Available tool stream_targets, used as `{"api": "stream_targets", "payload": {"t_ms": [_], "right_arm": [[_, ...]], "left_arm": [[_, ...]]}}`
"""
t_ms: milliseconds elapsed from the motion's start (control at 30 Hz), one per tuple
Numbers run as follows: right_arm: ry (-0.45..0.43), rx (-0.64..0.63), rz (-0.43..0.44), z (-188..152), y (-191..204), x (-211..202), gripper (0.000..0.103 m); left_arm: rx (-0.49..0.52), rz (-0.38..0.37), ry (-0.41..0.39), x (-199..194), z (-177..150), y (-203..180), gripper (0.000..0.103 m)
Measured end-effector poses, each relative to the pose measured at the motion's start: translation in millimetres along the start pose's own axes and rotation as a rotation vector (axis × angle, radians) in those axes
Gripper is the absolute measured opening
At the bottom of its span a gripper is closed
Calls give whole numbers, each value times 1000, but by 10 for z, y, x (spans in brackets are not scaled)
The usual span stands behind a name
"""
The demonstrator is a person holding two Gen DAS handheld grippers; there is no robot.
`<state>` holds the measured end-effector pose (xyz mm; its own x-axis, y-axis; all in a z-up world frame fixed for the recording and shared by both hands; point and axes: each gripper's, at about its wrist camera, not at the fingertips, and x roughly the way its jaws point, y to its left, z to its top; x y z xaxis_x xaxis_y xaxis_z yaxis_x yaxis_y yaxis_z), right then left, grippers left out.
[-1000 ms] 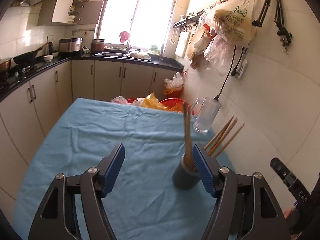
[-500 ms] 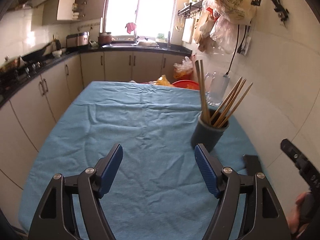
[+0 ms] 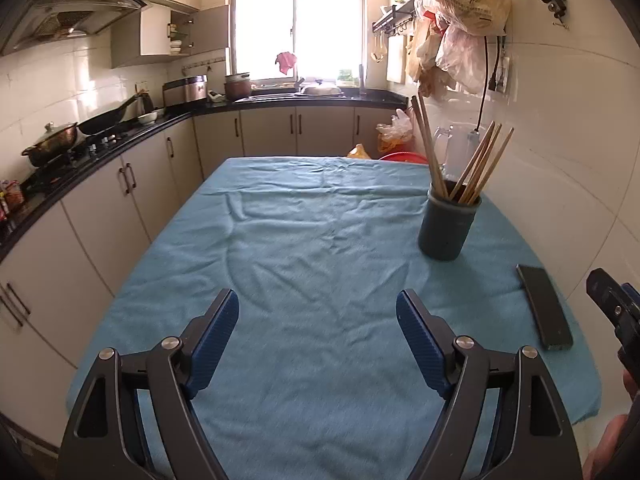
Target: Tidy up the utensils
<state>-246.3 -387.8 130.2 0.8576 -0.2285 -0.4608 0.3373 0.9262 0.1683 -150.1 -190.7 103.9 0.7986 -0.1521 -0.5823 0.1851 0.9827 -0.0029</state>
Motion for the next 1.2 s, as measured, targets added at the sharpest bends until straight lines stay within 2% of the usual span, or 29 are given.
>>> {"api": "stream_targets", "payload": {"t_ms": [167, 533, 733, 1200], "right_arm": [[-41, -10, -7, -240, 103, -248, 93], [-12, -18, 2, -384, 83, -480, 93], [-54, -24, -16, -365, 39, -560, 94], [-43, -49, -12, -385, 144, -504, 94]], "left_arm": [[10, 41, -3, -196, -226, 51, 83], [-4, 59, -12, -550, -513, 30, 88], [14, 71, -18, -555, -585, 28, 88], [-10, 81, -7, -538, -630, 145, 88]]}}
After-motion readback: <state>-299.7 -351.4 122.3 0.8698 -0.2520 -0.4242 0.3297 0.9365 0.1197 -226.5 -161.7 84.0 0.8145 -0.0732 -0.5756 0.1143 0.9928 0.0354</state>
